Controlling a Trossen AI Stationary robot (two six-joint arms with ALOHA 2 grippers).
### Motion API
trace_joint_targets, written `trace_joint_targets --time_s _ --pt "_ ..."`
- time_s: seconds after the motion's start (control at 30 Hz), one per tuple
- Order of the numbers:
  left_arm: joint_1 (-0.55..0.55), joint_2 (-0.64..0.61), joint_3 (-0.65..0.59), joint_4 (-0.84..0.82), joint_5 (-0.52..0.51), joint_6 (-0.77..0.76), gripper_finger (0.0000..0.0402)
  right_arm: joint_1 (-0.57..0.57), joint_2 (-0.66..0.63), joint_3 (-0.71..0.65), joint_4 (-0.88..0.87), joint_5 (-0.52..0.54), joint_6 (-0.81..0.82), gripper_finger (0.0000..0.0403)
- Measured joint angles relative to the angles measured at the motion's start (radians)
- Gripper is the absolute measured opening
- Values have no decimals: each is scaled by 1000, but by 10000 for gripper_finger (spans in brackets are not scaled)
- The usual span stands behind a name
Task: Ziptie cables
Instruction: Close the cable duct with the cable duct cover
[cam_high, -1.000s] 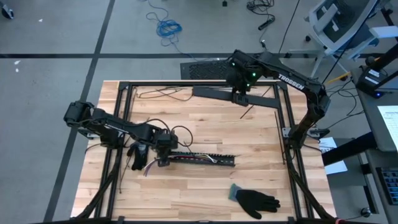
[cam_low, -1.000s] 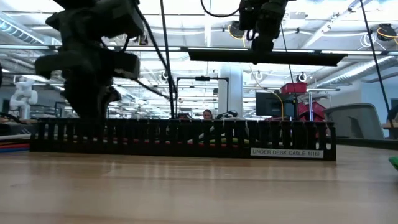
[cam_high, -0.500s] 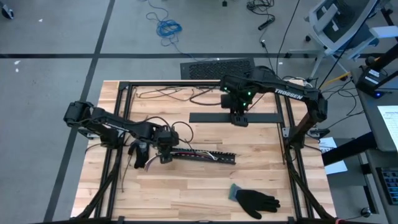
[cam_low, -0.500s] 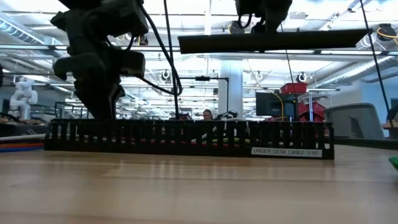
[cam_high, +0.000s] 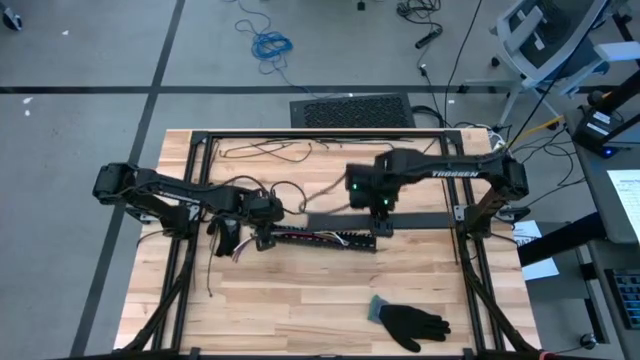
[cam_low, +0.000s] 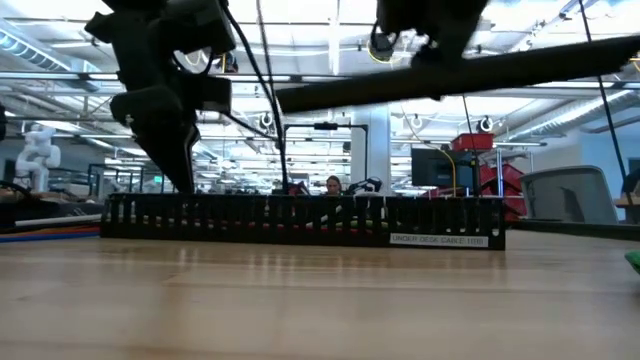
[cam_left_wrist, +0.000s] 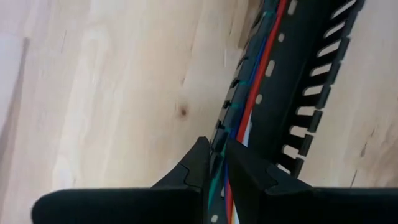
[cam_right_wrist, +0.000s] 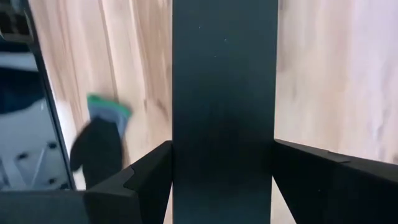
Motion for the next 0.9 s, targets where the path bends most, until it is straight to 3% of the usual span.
trace_joint_targets --time_s 0.43,0.57,0.9 --pt "-56 -9 0 -5 2 -174 52 98 -4 -179 73 5 114 226" --pt "-83 -9 0 -8 2 -259 52 104 -36 -220 135 52 198 226" --pt "-94 -9 0 -12 -6 -262 52 196 -127 -328 236 119 390 226"
